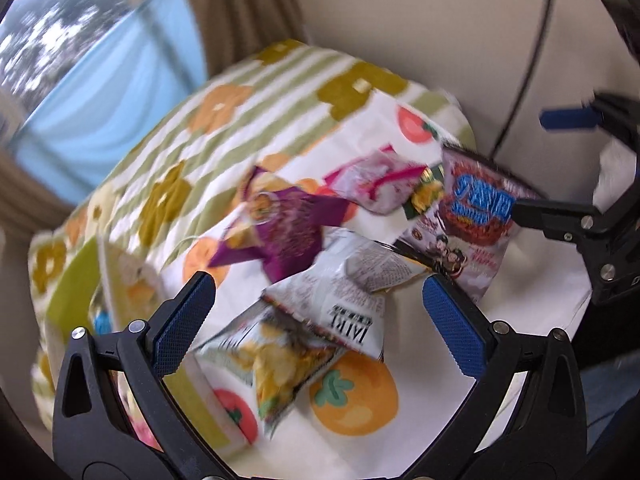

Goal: Organize snacks
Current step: 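Grasp the white chip bag with left tool while right tool grasps the blue Sponge bag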

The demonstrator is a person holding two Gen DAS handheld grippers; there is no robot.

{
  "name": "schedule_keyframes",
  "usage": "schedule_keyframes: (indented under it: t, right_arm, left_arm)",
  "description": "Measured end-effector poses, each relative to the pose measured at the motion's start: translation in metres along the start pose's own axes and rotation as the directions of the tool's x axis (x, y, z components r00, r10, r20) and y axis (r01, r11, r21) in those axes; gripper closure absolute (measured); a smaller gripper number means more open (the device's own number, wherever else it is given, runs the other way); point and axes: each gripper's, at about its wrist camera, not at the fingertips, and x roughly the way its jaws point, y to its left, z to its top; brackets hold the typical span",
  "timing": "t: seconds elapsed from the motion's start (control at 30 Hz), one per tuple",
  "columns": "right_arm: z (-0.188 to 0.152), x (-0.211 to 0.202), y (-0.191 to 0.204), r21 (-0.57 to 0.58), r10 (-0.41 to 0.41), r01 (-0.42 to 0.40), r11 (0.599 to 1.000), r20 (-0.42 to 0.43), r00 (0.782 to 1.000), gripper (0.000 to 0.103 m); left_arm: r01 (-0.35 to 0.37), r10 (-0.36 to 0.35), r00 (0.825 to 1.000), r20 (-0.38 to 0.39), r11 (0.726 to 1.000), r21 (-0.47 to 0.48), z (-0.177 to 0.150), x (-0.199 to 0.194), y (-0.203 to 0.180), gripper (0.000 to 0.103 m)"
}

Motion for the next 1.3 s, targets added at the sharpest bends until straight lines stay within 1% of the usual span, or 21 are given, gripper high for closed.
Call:
schedule_keyframes:
  t: [0.07, 0.13, 0.2, 0.33, 0.4, 0.47, 0.53, 0.6, 0.67, 0.73, 0.77, 0.83, 0.9, 1.13, 1.3]
  right_arm:
    - [-0.004, 0.009, -0.004, -0.004, 0.01, -0.01, 1.0, 0.005, 1.0, 0.003]
    - [-0.009, 0.016, -0.005, -0.017, 0.012, -0.011, 1.0, 0.011, 1.0, 0.003]
    - [-0.012, 0.025, -0.006, -0.02, 0.02, -0.02, 1.0, 0.005, 1.0, 0.003]
    - [-0.017, 0.04, -0.005, -0.023, 0.031, -0.031, 0.999, -0.009, 0.999, 0.003]
    - [-0.019, 0.048, -0.004, -0.026, 0.03, -0.03, 0.999, -0.022, 0.999, 0.003]
    - [-0.02, 0.056, -0.003, -0.032, 0.034, -0.035, 0.999, -0.026, 0.999, 0.003]
    - [-0.019, 0.063, -0.001, -0.039, 0.039, -0.04, 0.998, -0.041, 0.998, 0.003]
    - [-0.02, 0.069, 0.0, -0.046, 0.035, -0.038, 0.998, -0.057, 0.998, 0.003]
    - [-0.021, 0.072, 0.001, -0.053, 0.028, -0.031, 0.998, -0.06, 0.998, 0.003]
    - [-0.021, 0.074, 0.003, -0.059, 0.017, -0.021, 0.998, -0.06, 0.998, 0.003]
    - [-0.022, 0.075, 0.003, -0.061, 0.013, -0.017, 0.998, -0.062, 0.998, 0.003]
    - [-0.022, 0.076, 0.004, -0.071, 0.001, -0.005, 0.997, -0.063, 0.998, 0.003]
    - [-0.022, 0.078, 0.004, -0.081, -0.008, 0.003, 0.997, -0.062, 0.998, 0.003]
    - [-0.022, 0.082, 0.009, -0.121, -0.031, 0.024, 0.992, -0.062, 0.998, 0.003]
    - [-0.024, 0.084, 0.014, -0.165, -0.05, 0.039, 0.986, -0.063, 0.997, 0.003]
  left_arm:
    - [0.017, -0.015, 1.0, -0.027, 0.997, 0.078, 0.004, 0.018, -0.012, 0.0]
    - [0.023, -0.016, 0.999, -0.044, 0.987, 0.157, 0.006, 0.035, -0.023, 0.0]
    - [0.025, -0.015, 0.998, -0.053, 0.98, 0.199, 0.006, 0.046, -0.027, 0.0]
    - [0.077, -0.057, 0.994, -0.095, 0.973, 0.218, 0.005, 0.07, -0.028, 0.002]
    - [0.106, -0.08, 0.99, -0.119, 0.967, 0.23, 0.003, 0.08, -0.029, 0.011]
    - [0.122, -0.09, 0.987, -0.136, 0.961, 0.25, 0.001, 0.088, -0.032, 0.016]
    - [0.127, -0.09, 0.985, -0.145, 0.956, 0.266, -0.002, 0.094, -0.035, 0.016]
    - [0.142, -0.104, 0.983, -0.153, 0.954, 0.265, -0.005, 0.099, -0.034, 0.021]
    - [0.157, -0.119, 0.98, -0.161, 0.955, 0.251, -0.007, 0.103, -0.032, 0.021]
    - [0.15, -0.111, 0.98, -0.164, 0.958, 0.246, -0.009, 0.106, -0.03, 0.025]
    - [0.143, -0.103, 0.981, -0.167, 0.958, 0.248, -0.011, 0.108, -0.03, 0.03]
    - [0.144, -0.105, 0.981, -0.164, 0.959, 0.244, -0.013, 0.11, -0.029, 0.031]
    - [0.147, -0.111, 0.981, -0.158, 0.961, 0.236, -0.013, 0.11, -0.027, 0.035]
    - [0.163, -0.131, 0.978, -0.164, 0.967, 0.197, -0.013, 0.11, -0.018, 0.038]
    - [0.149, -0.12, 0.98, -0.156, 0.97, 0.194, -0.017, 0.101, -0.016, 0.038]
